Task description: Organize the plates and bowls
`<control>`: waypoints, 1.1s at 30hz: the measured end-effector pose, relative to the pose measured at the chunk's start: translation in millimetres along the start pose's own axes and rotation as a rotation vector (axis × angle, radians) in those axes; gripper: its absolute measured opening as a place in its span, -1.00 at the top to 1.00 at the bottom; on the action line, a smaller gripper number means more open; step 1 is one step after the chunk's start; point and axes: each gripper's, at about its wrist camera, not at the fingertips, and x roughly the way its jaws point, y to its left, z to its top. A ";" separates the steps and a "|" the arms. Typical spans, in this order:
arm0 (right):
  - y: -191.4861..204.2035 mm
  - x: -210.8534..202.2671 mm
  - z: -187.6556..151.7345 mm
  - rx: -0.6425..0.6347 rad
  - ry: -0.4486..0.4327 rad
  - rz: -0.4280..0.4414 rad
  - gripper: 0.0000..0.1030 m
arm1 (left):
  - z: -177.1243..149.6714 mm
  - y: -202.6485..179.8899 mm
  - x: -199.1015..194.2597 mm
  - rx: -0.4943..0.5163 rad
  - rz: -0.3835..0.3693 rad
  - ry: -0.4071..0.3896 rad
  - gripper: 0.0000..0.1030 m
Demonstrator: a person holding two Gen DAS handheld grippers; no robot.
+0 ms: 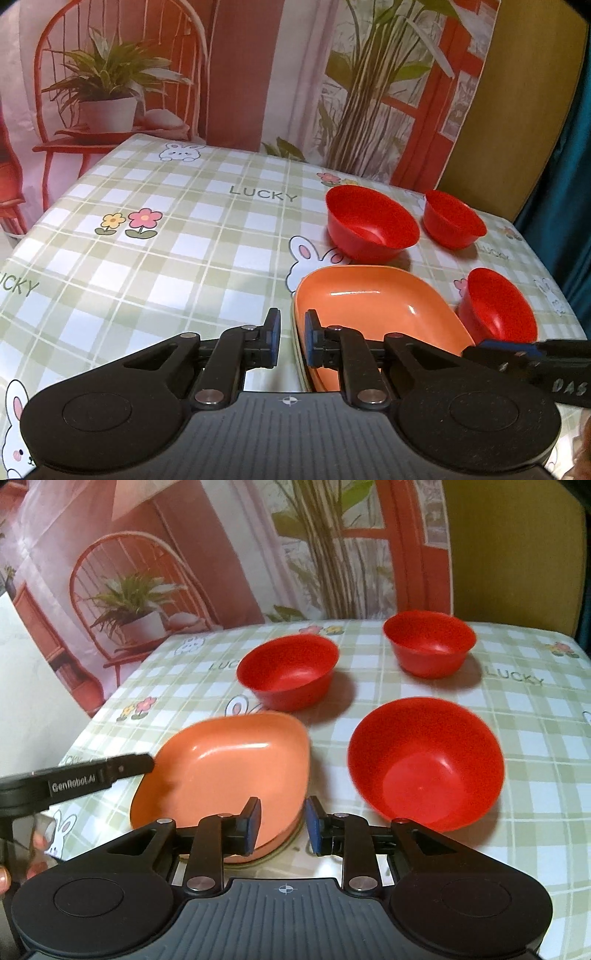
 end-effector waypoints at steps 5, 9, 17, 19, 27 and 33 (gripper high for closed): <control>-2.2 -3.7 2.4 -0.016 -0.026 -0.014 0.63 | -0.3 1.8 0.7 -0.015 0.003 0.005 0.72; 1.8 1.3 -1.5 -0.033 0.003 -0.006 0.66 | -1.3 0.9 -1.6 -0.020 0.011 -0.001 0.72; 9.1 5.4 -3.8 -0.055 0.021 -0.008 0.55 | -11.5 1.6 -14.6 -0.049 -0.009 -0.017 0.72; 7.8 7.1 -5.1 -0.055 0.028 -0.008 0.54 | -17.2 -1.4 -14.3 -0.036 -0.007 -0.014 0.72; 10.7 9.5 -10.2 -0.085 0.030 -0.009 0.54 | -20.5 1.7 -14.7 -0.043 -0.010 -0.026 0.70; 11.3 10.9 -12.0 -0.096 0.026 -0.009 0.54 | -22.2 1.6 -15.3 -0.043 -0.009 -0.028 0.69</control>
